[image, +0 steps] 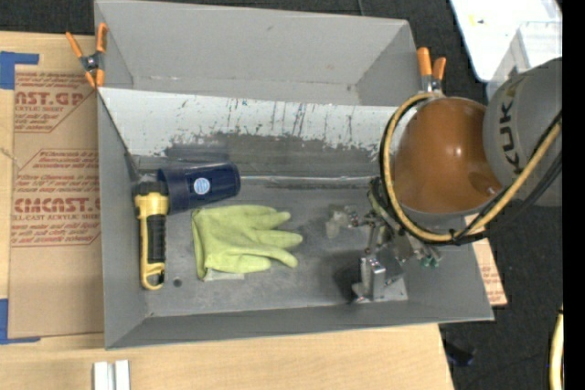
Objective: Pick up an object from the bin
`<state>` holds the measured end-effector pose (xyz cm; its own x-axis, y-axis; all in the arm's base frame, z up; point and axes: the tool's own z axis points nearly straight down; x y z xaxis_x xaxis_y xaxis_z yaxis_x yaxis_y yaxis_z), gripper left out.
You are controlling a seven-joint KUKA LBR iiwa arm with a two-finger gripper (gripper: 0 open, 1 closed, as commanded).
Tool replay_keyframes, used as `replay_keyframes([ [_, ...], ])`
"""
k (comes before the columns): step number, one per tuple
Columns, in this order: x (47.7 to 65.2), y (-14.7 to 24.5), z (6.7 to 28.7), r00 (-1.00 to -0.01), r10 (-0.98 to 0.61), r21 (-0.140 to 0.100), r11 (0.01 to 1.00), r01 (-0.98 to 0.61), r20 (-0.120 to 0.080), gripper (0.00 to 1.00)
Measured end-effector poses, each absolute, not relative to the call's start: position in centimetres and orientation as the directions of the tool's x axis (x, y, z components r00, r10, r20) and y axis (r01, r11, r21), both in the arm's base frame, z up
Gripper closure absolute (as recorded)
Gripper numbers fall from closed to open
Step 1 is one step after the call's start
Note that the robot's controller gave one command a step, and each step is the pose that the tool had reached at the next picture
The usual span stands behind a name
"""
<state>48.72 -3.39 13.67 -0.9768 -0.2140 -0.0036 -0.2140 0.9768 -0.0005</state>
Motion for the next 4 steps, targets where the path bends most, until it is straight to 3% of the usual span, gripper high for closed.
replay_keyframes([
  [1,49.3,-3.7,10.1,-0.948,-0.320,0.001,0.948,-0.320,-0.001,0.00],
  [2,49.9,-5.1,8.1,-0.987,-0.160,0.001,0.987,-0.160,0.001,0.00],
  [3,51.6,-7.1,6.9,-0.971,-0.241,0.003,0.971,-0.241,0.001,0.00],
  [4,53.1,-9.1,7.1,-0.973,-0.228,0.037,0.973,-0.228,0.010,0.00],
])
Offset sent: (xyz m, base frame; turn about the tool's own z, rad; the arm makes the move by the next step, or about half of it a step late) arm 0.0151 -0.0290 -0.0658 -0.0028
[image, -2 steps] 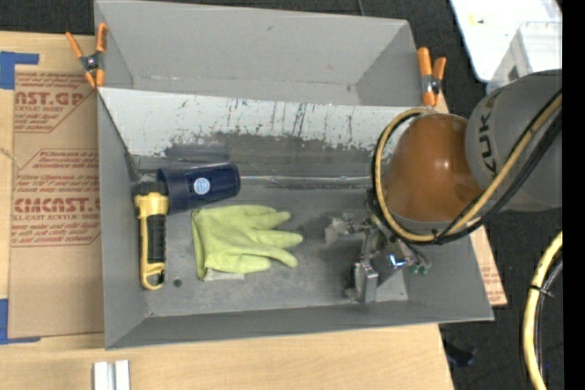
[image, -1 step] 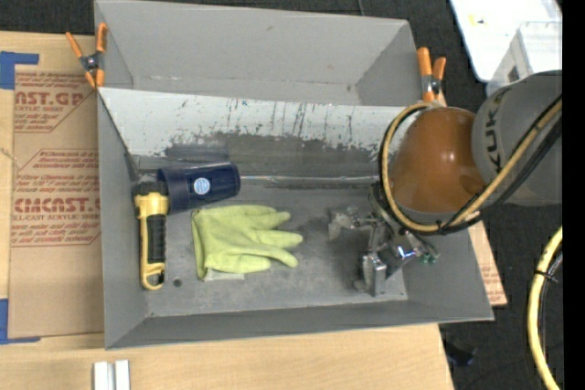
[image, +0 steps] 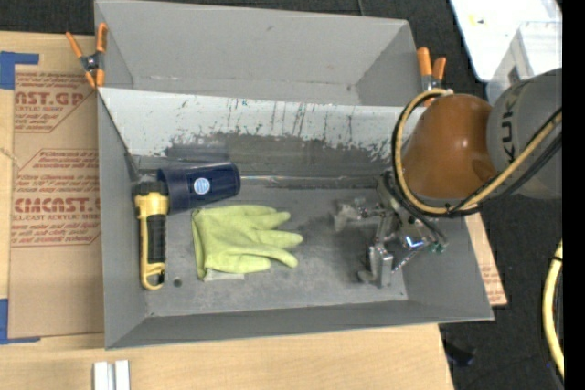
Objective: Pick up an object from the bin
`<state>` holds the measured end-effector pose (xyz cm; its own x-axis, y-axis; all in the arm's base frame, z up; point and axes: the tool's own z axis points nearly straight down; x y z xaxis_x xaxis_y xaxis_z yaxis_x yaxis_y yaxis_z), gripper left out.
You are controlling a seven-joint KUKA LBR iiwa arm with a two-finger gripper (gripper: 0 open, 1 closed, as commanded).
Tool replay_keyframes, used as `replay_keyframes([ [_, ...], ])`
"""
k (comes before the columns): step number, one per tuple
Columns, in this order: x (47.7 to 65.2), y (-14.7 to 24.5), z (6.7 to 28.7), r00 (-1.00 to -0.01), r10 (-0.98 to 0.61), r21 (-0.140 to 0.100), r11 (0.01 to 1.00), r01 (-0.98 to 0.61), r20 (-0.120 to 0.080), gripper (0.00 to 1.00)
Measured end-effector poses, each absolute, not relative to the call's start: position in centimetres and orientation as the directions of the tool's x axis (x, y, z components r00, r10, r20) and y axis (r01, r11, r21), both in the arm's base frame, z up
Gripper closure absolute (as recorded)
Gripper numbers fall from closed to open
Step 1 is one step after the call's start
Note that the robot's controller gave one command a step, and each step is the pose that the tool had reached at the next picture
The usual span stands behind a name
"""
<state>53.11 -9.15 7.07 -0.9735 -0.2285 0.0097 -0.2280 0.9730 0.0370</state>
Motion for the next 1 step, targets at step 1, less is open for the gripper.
replay_keyframes([
  [1,51.97,-7.95,7.31,-0.972,-0.233,0.009,0.972,-0.233,0.002,0.00],
])
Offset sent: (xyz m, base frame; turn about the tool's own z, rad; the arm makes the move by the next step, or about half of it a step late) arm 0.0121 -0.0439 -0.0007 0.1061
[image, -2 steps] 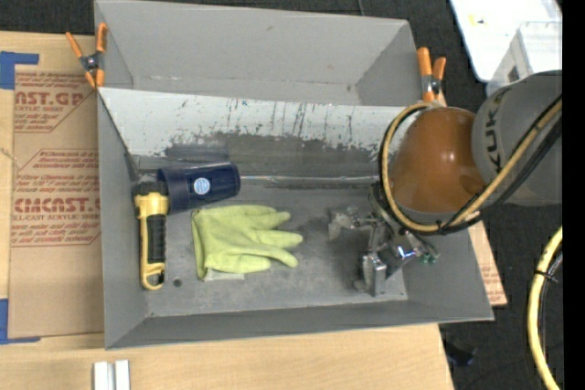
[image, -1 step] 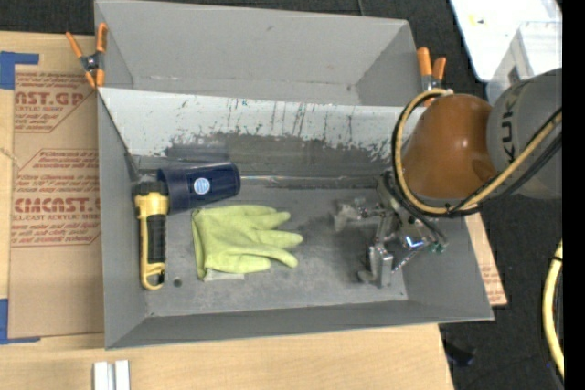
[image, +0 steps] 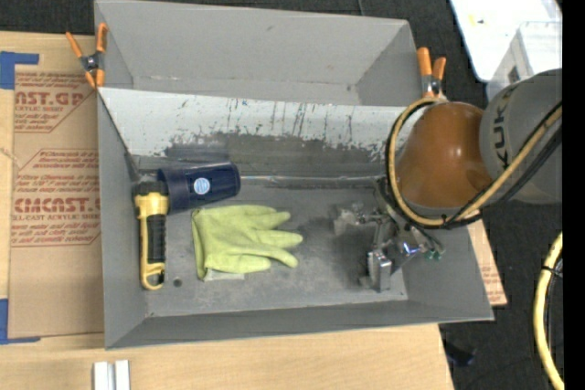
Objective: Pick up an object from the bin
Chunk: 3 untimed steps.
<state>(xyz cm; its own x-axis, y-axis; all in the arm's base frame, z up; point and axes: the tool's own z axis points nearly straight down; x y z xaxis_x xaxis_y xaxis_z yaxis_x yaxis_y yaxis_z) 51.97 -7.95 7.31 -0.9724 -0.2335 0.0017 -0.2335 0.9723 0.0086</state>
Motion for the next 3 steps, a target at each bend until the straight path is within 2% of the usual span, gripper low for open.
replay_keyframes([
  [1,53.8,-11.8,7.1,-0.988,-0.154,0.022,0.988,-0.154,0.005,0.00],
  [2,53.4,-14.0,7.2,-0.967,-0.256,0.024,0.966,-0.256,0.010,0.00],
  [3,54.7,-14.3,7.3,-0.974,-0.223,0.040,0.974,-0.222,0.030,0.00],
])
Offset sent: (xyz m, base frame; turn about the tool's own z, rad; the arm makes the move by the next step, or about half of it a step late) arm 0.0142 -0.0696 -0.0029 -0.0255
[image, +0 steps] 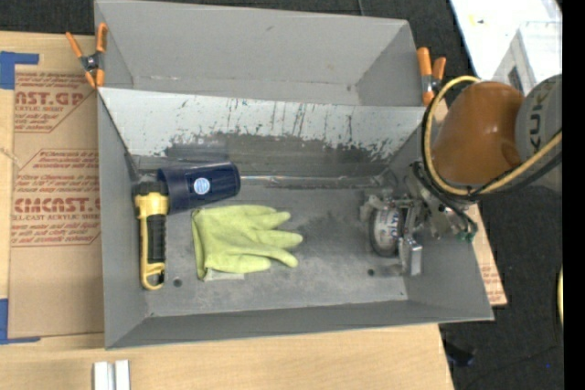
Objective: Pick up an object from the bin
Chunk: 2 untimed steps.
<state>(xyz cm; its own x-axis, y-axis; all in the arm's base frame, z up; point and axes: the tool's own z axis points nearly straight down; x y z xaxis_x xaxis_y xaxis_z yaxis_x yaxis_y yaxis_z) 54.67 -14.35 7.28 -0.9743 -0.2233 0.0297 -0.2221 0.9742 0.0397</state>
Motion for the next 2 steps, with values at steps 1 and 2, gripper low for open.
replay_keyframes([
  [1,56.70,-14.83,7.67,-0.955,-0.296,0.041,0.954,-0.295,0.023,0.00],
  [2,57.48,-14.95,7.35,-0.947,-0.321,0.050,0.946,-0.320,0.028,0.00],
])
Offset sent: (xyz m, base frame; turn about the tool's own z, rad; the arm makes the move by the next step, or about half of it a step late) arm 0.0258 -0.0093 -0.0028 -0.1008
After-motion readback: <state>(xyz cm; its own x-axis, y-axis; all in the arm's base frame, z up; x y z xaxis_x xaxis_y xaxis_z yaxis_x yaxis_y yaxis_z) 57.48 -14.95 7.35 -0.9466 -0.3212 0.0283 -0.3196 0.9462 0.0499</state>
